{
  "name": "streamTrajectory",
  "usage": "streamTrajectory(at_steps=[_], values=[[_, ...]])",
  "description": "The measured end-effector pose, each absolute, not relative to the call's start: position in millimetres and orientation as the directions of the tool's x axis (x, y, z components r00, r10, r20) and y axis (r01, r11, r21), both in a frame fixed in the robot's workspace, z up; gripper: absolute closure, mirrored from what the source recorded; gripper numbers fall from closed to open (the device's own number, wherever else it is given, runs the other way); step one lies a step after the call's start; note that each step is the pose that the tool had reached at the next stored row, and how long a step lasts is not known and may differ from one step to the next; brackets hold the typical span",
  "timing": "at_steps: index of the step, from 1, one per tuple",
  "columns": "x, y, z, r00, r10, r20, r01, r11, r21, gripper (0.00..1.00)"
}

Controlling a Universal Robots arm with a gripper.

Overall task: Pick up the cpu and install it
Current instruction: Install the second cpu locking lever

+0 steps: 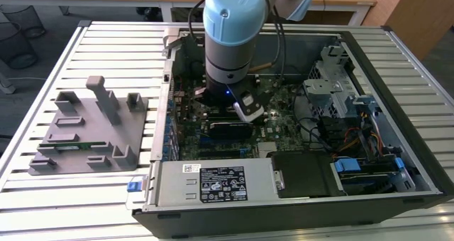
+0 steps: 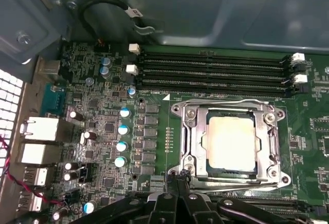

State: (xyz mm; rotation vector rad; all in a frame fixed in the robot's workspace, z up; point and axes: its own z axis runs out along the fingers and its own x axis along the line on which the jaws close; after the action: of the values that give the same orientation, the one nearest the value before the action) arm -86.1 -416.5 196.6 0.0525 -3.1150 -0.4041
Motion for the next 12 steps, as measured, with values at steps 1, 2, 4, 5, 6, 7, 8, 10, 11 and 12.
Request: streamTrajectory(at_steps=[1, 2, 4, 5, 6, 7, 8, 10, 11, 12], values=[[-86.1, -416.6, 197.4, -0.999, -0.033, -0.004, -0.033, 0.966, 0.255, 0.89], [-86.1, -416.8, 197.5, -0.999, -0.033, -0.004, -0.033, 0.966, 0.256, 0.89], [-86.1, -418.2, 197.5, -0.999, -0.033, -0.004, -0.033, 0.964, 0.264, 0.89], [-86.1, -419.6, 197.5, -0.999, -0.033, -0.005, -0.033, 0.962, 0.269, 0.89], [-86.1, -420.9, 197.5, -0.999, -0.033, -0.005, -0.033, 0.961, 0.273, 0.89], [-86.1, -422.2, 197.6, -0.999, -0.033, -0.005, -0.033, 0.961, 0.276, 0.89], [-86.1, -423.4, 197.6, -0.999, -0.033, -0.005, -0.033, 0.960, 0.278, 0.89], [-86.1, -425.4, 197.5, -0.999, -0.033, -0.005, -0.033, 0.959, 0.281, 0.89], [-86.1, -426.0, 197.5, -0.999, -0.033, -0.004, -0.033, 0.959, 0.281, 0.89], [-86.2, -426.2, 197.2, -0.999, -0.033, -0.005, -0.033, 0.959, 0.282, 0.89]])
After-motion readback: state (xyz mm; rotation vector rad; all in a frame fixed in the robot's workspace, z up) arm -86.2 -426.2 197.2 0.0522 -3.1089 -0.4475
